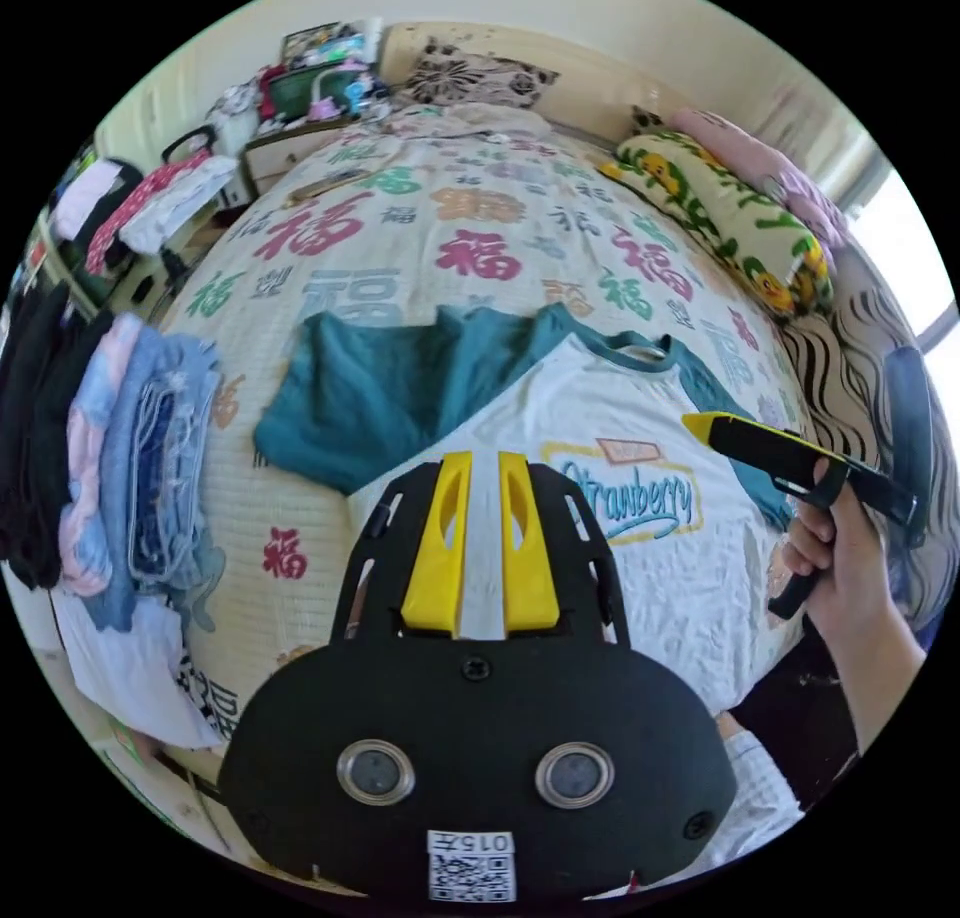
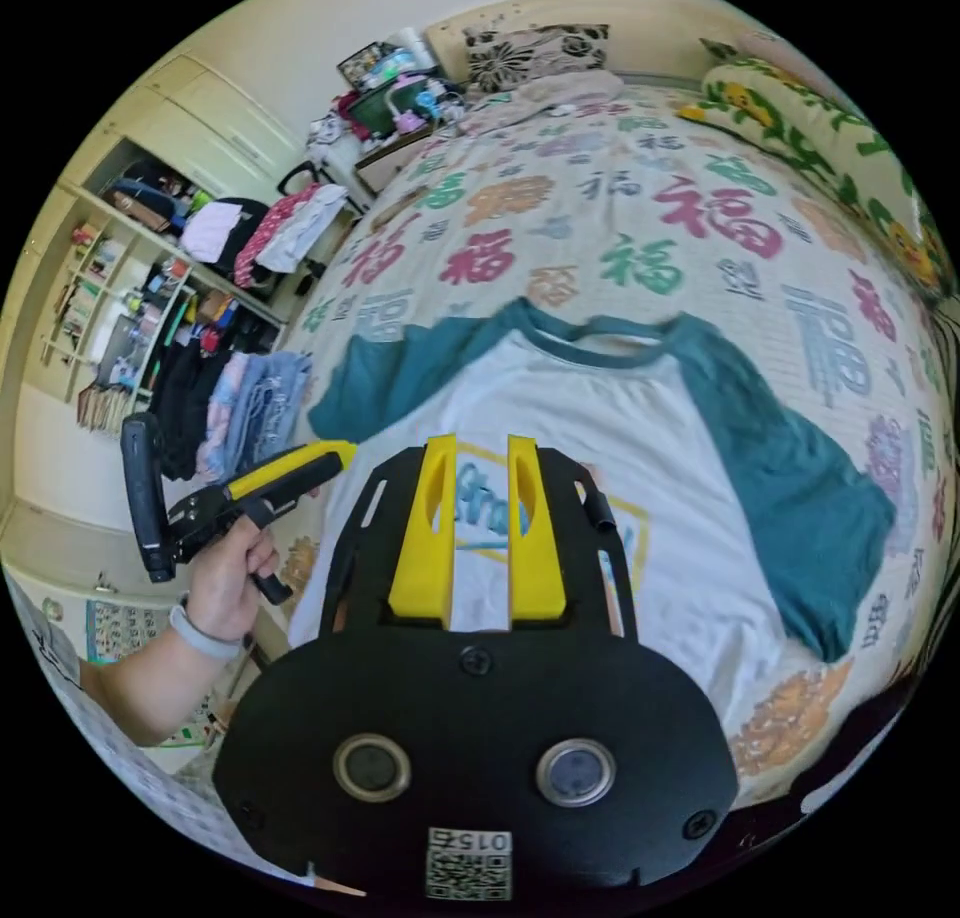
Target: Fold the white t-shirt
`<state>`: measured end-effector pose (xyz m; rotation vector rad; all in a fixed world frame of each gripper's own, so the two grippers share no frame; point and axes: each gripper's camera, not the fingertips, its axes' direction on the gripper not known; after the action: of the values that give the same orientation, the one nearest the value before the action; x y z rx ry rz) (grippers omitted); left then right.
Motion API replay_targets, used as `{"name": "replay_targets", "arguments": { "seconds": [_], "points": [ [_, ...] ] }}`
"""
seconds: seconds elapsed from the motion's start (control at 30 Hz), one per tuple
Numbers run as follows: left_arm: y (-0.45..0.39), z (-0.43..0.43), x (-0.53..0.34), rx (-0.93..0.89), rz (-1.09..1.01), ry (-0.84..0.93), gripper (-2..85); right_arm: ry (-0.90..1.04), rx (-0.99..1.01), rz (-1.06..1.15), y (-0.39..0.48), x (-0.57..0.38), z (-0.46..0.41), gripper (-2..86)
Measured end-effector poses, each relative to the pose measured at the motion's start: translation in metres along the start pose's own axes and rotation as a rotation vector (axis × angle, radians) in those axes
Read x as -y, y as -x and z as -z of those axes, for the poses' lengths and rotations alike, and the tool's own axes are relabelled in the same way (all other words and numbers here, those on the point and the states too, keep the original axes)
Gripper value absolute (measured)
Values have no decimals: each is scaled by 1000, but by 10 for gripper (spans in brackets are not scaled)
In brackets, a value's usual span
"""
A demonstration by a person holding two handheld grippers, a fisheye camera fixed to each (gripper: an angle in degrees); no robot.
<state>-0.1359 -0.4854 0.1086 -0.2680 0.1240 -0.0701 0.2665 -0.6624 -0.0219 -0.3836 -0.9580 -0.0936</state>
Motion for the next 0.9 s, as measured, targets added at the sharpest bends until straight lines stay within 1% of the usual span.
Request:
{"name": "replay_targets", "arguments": {
  "seconds": [0.1,0.17,0.23,0.3,0.33,0.43,0.5,0.63,0.67,0.7,0.73,0.77,0.8,0.83,0.9],
  "points": [
    [-8,-17,35,99,-160,-71,72,2,-95,44,-48,11,24,88],
    [-2,-37,65,108,-241,-53,76,33,-131,82,-75,28,30,96],
    [8,-59,95,50,-300,5,85,94,-157,104,-101,45,30,103],
    [21,-86,126,-36,-339,144,92,189,-149,65,-134,54,37,107],
    [23,-91,130,-60,-346,171,91,185,-149,44,-141,52,43,107],
    [29,-101,134,-75,-368,175,80,140,-143,-98,-181,14,76,100],
    [35,-120,130,4,-371,245,58,155,-200,-234,-212,-35,98,97],
    [42,-113,137,56,-314,240,39,172,-244,-439,-256,-106,127,97],
    [34,-101,137,44,-339,189,37,172,-239,-499,-270,-125,134,102],
    [20,-86,135,-10,-398,123,44,157,-214,-548,-281,-140,141,104],
    [10,-79,134,-54,-439,94,47,149,-190,-567,-286,-147,144,104],
    [-15,-68,134,-157,-528,54,55,133,-140,-591,-293,-157,148,103],
    [-46,-63,135,-250,-621,38,65,116,-120,-598,-298,-165,152,101],
    [-64,-61,136,-289,-666,36,71,105,-119,-600,-300,-168,155,99],
    [-139,-67,143,-432,-828,64,83,83,-96,-611,-308,-178,166,96]
  ]
}}
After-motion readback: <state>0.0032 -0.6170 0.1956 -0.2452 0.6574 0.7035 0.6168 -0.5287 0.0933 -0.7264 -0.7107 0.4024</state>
